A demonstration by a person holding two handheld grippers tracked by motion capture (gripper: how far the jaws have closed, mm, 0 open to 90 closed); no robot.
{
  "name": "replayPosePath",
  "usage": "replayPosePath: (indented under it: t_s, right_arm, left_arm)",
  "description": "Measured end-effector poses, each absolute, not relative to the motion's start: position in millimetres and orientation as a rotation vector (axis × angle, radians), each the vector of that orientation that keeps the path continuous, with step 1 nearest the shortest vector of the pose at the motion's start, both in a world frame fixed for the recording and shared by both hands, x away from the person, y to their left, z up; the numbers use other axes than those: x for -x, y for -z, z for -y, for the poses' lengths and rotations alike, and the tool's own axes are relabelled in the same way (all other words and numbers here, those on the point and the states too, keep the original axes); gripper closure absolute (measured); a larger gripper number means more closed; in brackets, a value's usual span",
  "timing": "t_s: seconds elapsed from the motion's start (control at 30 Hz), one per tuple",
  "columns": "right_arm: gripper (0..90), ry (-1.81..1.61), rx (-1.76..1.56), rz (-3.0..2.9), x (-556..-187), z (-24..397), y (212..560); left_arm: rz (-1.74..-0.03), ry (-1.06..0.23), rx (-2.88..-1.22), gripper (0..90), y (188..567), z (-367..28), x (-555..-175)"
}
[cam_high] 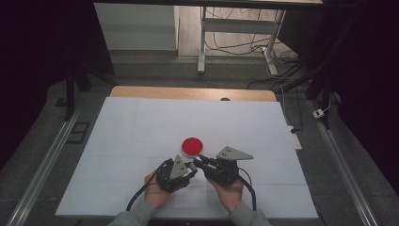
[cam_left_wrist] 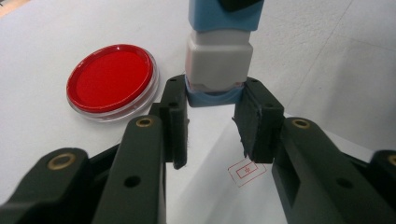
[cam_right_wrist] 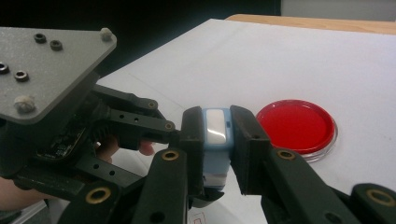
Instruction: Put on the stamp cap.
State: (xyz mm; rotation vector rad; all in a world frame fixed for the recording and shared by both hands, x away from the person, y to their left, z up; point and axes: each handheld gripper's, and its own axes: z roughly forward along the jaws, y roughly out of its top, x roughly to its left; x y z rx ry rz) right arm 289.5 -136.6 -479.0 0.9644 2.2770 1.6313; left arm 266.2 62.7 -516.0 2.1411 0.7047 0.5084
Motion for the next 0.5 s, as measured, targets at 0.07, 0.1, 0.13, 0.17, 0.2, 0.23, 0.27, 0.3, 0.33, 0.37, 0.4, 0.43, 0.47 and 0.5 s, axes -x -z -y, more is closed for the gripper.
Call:
replayPosePath:
  t_s: [0.07,0.1,0.13,0.17,0.2,0.23,0.27,0.3,0.33,0.37,0.4,0.43,0.47,0.5]
  right_arm:
    - [75.4,-1.631,-0.964,-2.277,-289.6,136.6,479.3]
    - [75.4,-1.631,-0.964,-2.277,-289.6,136.6,479.4]
    - [75.4,-1.633,-0.965,-2.276,-289.6,136.6,479.4]
    - [75.4,-1.634,-0.965,-2.276,-289.7,136.6,479.3]
    - [75.5,-1.635,-0.965,-2.275,-289.7,136.7,479.3]
    - [75.5,-1.636,-0.966,-2.275,-289.8,136.8,479.5]
    - [75.5,-1.638,-0.966,-2.275,-289.8,136.9,479.7]
    - [75.5,-1.639,-0.967,-2.275,-289.8,137.0,479.8]
    - [75.5,-1.639,-0.965,-2.276,-289.9,136.9,480.0]
    - [75.6,-1.638,-0.964,-2.277,-290.0,136.9,480.3]
    - [75.5,-1.637,-0.964,-2.279,-290.1,136.8,480.5]
    - [75.6,-1.635,-0.963,-2.281,-290.1,136.7,480.8]
    - [75.6,-1.633,-0.962,-2.282,-290.1,136.6,480.9]
    - [75.7,-1.631,-0.96,-2.285,-290.2,136.5,481.0]
  left_arm:
    - [-0.703,-0.518,-2.14,65.3,516.0,-62.7,-265.8]
    - [-0.702,-0.524,-2.138,65.3,515.9,-62.5,-265.5]
    - [-0.7,-0.525,-2.138,65.4,515.9,-62.5,-265.4]
    - [-0.7,-0.527,-2.137,65.4,515.8,-62.5,-265.4]
    - [-0.7,-0.53,-2.137,65.4,515.8,-62.4,-265.2]
    - [-0.701,-0.531,-2.137,65.5,515.9,-62.4,-265.0]
    - [-0.701,-0.533,-2.137,65.5,515.9,-62.3,-265.0]
    - [-0.701,-0.535,-2.139,65.6,515.9,-62.3,-264.9]
    - [-0.702,-0.537,-2.14,65.6,516.0,-62.1,-264.8]
    - [-0.703,-0.539,-2.141,65.6,516.2,-62.0,-264.8]
    - [-0.702,-0.543,-2.144,65.7,516.3,-61.9,-264.8]
    - [-0.701,-0.547,-2.149,65.7,516.2,-62.0,-264.7]
    - [-0.699,-0.551,-2.152,65.7,516.3,-61.9,-264.6]
    - [-0.7,-0.554,-2.152,65.8,516.6,-61.5,-264.4]
